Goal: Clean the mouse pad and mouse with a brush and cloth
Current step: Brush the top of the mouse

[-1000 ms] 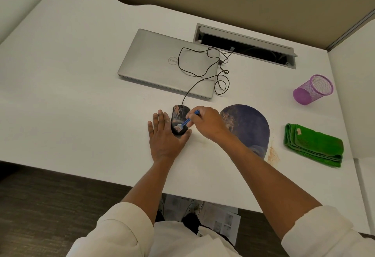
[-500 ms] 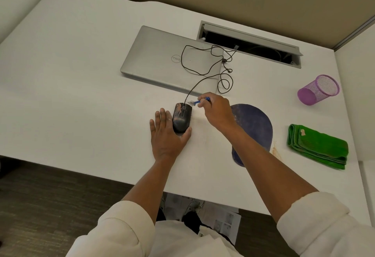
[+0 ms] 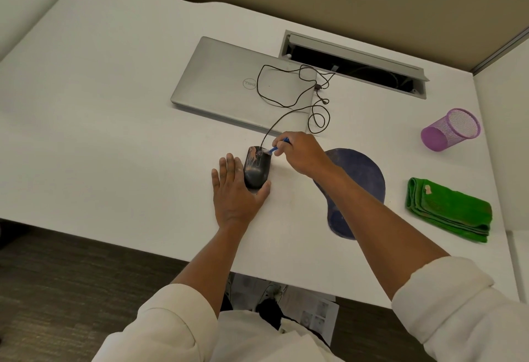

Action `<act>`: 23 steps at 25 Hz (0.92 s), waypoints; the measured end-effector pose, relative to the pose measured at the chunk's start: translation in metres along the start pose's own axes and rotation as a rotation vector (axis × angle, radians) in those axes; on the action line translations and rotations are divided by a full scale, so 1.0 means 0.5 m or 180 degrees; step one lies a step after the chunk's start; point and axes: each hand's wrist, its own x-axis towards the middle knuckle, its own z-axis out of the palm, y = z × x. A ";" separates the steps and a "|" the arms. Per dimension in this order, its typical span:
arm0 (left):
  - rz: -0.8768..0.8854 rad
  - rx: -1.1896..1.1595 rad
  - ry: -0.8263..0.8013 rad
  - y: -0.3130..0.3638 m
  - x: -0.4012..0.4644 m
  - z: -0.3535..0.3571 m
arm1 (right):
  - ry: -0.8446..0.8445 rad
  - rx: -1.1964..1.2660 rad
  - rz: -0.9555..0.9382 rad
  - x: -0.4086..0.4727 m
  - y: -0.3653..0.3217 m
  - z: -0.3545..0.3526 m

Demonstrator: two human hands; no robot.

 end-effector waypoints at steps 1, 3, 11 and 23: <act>-0.0004 -0.0010 0.0003 0.000 0.000 0.000 | -0.0074 -0.0039 0.0014 -0.002 0.000 -0.002; -0.0014 -0.0009 0.0015 0.001 0.000 -0.001 | -0.0028 -0.0026 0.0021 0.001 -0.003 -0.016; -0.0017 -0.0001 -0.0049 0.003 0.000 -0.005 | 0.0684 0.0865 0.0467 0.009 -0.020 0.011; -0.0028 -0.0028 -0.0026 0.003 0.000 -0.004 | 0.0456 0.1469 0.0967 0.030 -0.032 0.001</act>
